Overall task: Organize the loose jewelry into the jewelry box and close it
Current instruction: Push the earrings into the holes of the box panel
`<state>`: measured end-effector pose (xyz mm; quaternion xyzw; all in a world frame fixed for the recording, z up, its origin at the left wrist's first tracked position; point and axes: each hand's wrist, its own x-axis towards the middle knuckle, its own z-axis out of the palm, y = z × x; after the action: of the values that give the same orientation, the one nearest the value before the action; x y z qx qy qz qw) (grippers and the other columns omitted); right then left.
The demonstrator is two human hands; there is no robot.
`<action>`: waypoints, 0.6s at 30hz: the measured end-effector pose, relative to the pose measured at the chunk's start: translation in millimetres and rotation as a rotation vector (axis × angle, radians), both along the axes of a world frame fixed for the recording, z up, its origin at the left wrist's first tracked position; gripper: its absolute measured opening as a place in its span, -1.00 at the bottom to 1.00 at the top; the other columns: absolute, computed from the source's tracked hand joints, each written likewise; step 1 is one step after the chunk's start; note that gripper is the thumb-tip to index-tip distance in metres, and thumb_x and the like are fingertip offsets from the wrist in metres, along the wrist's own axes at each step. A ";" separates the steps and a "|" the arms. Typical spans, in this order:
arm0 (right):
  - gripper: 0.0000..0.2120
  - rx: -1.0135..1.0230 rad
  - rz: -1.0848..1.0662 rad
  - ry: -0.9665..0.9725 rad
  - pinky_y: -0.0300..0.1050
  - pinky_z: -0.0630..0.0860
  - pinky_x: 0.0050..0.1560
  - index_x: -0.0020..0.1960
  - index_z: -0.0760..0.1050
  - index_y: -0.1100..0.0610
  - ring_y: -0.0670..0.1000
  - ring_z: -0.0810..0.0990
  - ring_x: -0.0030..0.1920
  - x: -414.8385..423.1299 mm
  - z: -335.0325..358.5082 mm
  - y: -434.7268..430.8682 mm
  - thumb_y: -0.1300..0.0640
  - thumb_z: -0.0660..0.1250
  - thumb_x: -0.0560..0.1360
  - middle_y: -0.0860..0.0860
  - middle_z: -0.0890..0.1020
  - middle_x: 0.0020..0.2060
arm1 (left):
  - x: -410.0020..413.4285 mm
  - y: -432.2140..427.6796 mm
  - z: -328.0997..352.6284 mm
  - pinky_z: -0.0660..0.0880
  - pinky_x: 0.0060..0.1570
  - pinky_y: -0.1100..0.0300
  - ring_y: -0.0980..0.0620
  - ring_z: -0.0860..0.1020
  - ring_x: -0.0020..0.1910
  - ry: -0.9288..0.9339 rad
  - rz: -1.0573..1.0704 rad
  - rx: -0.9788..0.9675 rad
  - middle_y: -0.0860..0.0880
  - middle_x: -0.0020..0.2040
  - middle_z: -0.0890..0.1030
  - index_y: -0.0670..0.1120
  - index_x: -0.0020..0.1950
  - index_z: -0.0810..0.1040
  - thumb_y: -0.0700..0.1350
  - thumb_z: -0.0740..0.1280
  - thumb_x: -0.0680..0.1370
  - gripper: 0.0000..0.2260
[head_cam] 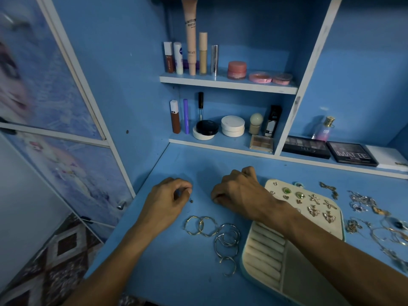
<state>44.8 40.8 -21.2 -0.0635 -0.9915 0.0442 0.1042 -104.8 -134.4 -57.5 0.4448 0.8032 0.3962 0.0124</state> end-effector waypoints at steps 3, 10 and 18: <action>-0.85 -0.110 -0.026 -0.032 -0.07 0.06 -0.01 0.03 0.63 -0.16 -0.09 0.52 0.00 -1.6 5.5 4.6 0.04 0.31 0.58 -0.18 0.63 -0.11 | 0.4 1.4 -2.1 0.53 -0.12 0.20 0.14 0.58 -0.15 0.010 0.003 0.009 0.14 -0.15 0.61 0.07 -0.03 0.67 -0.12 0.42 0.56 -0.92; -0.89 -0.412 -0.289 0.069 0.13 0.47 0.21 -0.11 0.67 -0.20 -0.14 0.60 -0.04 -16.3 18.5 51.4 0.03 0.44 0.50 -0.29 0.69 -0.15 | 0.4 3.5 -5.5 0.53 -0.09 0.17 0.10 0.58 -0.13 -0.040 0.057 0.086 0.16 -0.10 0.65 0.02 0.00 0.67 -0.16 0.40 0.58 -0.91; -0.91 -0.226 -0.281 -0.055 0.02 0.25 0.15 -0.04 0.67 -0.14 -0.10 0.48 -0.02 -38.1 16.0 47.8 0.00 0.40 0.52 -0.26 0.58 -0.19 | 0.2 5.3 -9.3 0.56 -0.11 0.07 0.14 0.58 -0.17 -0.027 0.076 0.060 0.18 -0.12 0.64 0.09 -0.05 0.65 -0.15 0.41 0.56 -0.88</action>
<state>6.8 88.6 -5.2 -0.2140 -0.9641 0.1384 0.0745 -104.6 -129.0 -66.7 0.4088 0.8069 0.4263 -0.0054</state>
